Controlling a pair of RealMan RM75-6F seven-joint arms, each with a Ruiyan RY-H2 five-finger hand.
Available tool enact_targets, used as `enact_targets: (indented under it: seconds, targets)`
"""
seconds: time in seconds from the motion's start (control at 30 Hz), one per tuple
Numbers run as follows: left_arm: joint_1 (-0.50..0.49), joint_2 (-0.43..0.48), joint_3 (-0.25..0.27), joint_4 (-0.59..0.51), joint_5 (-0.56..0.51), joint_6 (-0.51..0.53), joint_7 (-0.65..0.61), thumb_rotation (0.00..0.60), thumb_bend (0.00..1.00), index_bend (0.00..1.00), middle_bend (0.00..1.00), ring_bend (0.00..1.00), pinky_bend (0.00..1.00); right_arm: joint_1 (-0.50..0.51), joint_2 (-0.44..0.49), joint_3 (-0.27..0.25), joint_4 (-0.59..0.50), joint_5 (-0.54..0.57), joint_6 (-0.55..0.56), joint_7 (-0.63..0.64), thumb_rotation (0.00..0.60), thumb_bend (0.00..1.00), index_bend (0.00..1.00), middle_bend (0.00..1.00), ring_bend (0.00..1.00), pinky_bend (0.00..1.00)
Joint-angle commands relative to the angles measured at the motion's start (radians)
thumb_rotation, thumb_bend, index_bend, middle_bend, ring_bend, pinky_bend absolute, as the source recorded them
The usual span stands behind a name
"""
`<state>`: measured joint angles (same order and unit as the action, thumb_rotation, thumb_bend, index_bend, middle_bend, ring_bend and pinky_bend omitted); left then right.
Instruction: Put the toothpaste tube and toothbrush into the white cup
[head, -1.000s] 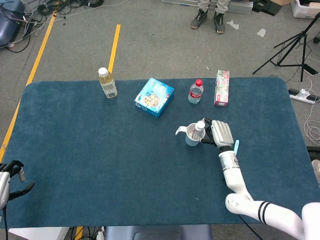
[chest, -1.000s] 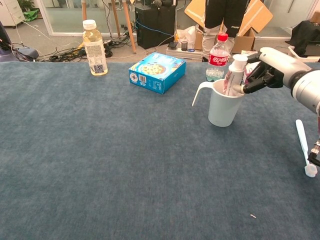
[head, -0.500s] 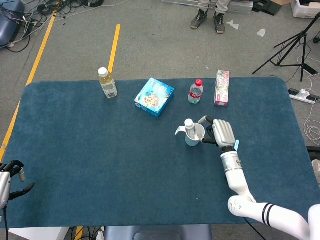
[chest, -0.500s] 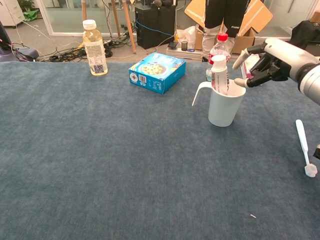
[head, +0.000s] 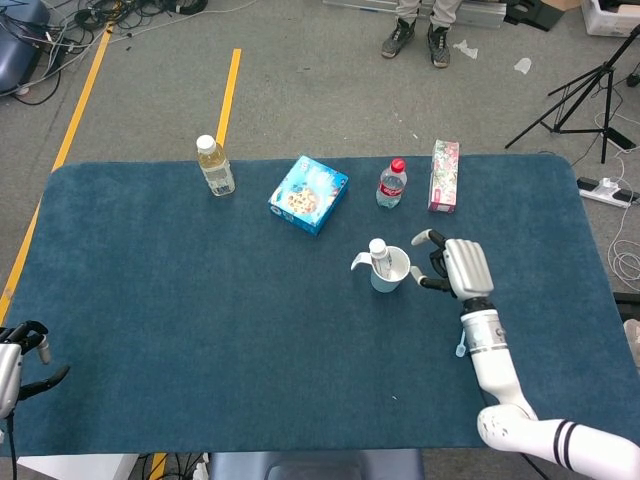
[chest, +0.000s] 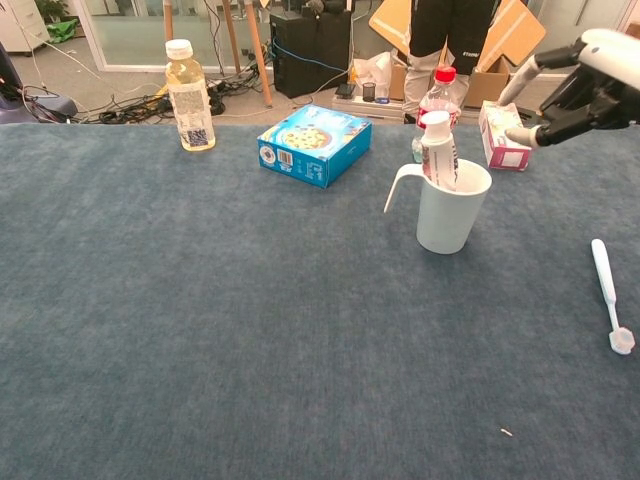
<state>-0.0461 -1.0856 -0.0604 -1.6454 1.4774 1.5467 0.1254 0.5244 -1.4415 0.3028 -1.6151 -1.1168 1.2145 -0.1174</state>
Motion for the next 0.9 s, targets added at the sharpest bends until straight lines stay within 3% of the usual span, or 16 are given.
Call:
enact_targets:
  seconds: [0.03, 0.2, 0.37, 0.57, 0.9]
  targets:
    - [-0.001, -0.002, 0.001, 0.000, -0.001, -0.002, 0.005, 0.600, 0.00, 0.68, 0.41, 0.46, 0.35, -0.067, 0.159, -0.060, -0.147, -0.096, 0.030, -0.010, 0.600, 0.19, 0.43, 1.00, 1.00, 1.00]
    - [-0.002, -0.007, 0.002, -0.001, 0.000, -0.005, 0.016, 0.600, 0.00, 0.68, 0.41, 0.46, 0.35, -0.124, 0.353, -0.148, -0.284, -0.153, -0.004, -0.055, 0.600, 0.29, 0.43, 1.00, 1.00, 1.00]
    - [-0.003, -0.009, 0.002, 0.000, -0.003, -0.007, 0.020, 0.600, 0.00, 0.68, 0.41, 0.46, 0.35, -0.167, 0.447, -0.217, -0.359, -0.132, -0.027, -0.115, 0.600, 0.41, 0.43, 1.00, 1.00, 1.00]
    - [-0.004, -0.010, 0.003, 0.000, -0.003, -0.010, 0.020, 0.600, 0.00, 0.68, 0.41, 0.46, 0.35, -0.192, 0.473, -0.268, -0.380, -0.036, -0.071, -0.152, 0.600, 0.56, 0.40, 1.00, 1.00, 1.00]
    - [-0.005, -0.008, 0.003, -0.001, -0.003, -0.011, 0.016, 0.600, 0.00, 0.68, 0.41, 0.46, 0.35, -0.190, 0.477, -0.306, -0.375, 0.157, -0.172, -0.166, 0.600, 0.64, 0.32, 1.00, 1.00, 1.00]
